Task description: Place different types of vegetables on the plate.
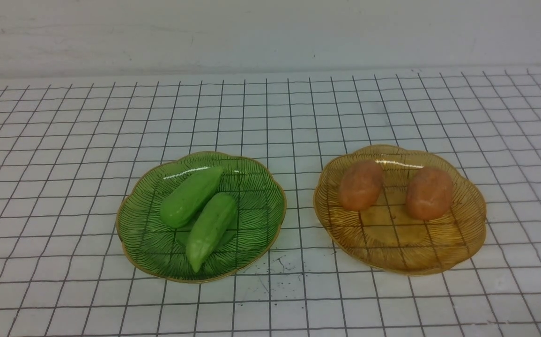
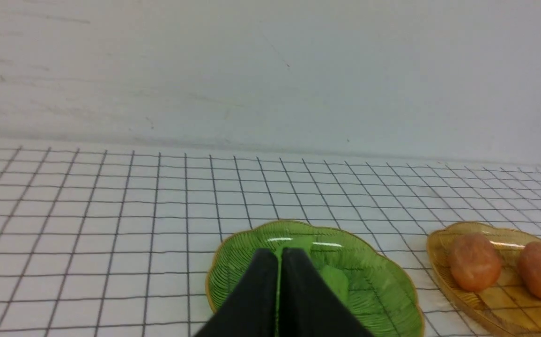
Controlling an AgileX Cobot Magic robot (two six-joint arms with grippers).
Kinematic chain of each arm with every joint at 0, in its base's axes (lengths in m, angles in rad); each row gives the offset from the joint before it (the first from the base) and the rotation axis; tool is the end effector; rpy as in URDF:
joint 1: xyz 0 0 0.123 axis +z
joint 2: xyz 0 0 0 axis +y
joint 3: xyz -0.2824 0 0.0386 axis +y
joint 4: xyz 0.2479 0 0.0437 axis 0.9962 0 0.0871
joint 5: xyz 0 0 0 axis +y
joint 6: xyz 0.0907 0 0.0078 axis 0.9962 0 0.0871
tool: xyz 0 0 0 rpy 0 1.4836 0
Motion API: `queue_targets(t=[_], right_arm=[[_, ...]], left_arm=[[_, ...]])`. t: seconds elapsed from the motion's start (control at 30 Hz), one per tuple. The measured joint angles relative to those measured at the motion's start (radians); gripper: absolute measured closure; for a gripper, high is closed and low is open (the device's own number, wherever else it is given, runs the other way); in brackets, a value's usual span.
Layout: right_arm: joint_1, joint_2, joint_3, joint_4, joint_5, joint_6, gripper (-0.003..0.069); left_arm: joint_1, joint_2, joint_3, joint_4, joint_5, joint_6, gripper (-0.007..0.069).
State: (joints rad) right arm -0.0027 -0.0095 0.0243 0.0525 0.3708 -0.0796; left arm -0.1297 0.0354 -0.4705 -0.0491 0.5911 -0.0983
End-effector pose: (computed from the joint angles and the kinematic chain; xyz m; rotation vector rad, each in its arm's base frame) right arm 0.0527 0.0016 0.1721 -0.0393 1.8683 -0.0053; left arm 0.0158 -0.0046 0.3094 0.0133 1.6438 -0.2280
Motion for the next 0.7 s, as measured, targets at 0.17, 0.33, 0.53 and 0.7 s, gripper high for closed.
queue_targets(t=[0.17,0.33,0.53,0.7], right_arm=[[0.000,0.000,0.000,0.000,0.000,0.000,0.0606],[0.000,0.000,0.000,0.000,0.000,0.000,0.0606],[0.000,0.000,0.000,0.000,0.000,0.000,0.0606],[0.000,0.000,0.000,0.000,0.000,0.000,0.0606]], left_arm=[[0.000,0.001,0.148,0.025,-0.134,-0.010,0.0631],[0.035,-0.035,0.376,0.049,-0.253,0.014,0.0631],[0.133,-0.046,0.498,0.082,-0.240,0.037,0.0631],[0.137,-0.046,0.498,0.089,-0.212,0.040,0.0631]])
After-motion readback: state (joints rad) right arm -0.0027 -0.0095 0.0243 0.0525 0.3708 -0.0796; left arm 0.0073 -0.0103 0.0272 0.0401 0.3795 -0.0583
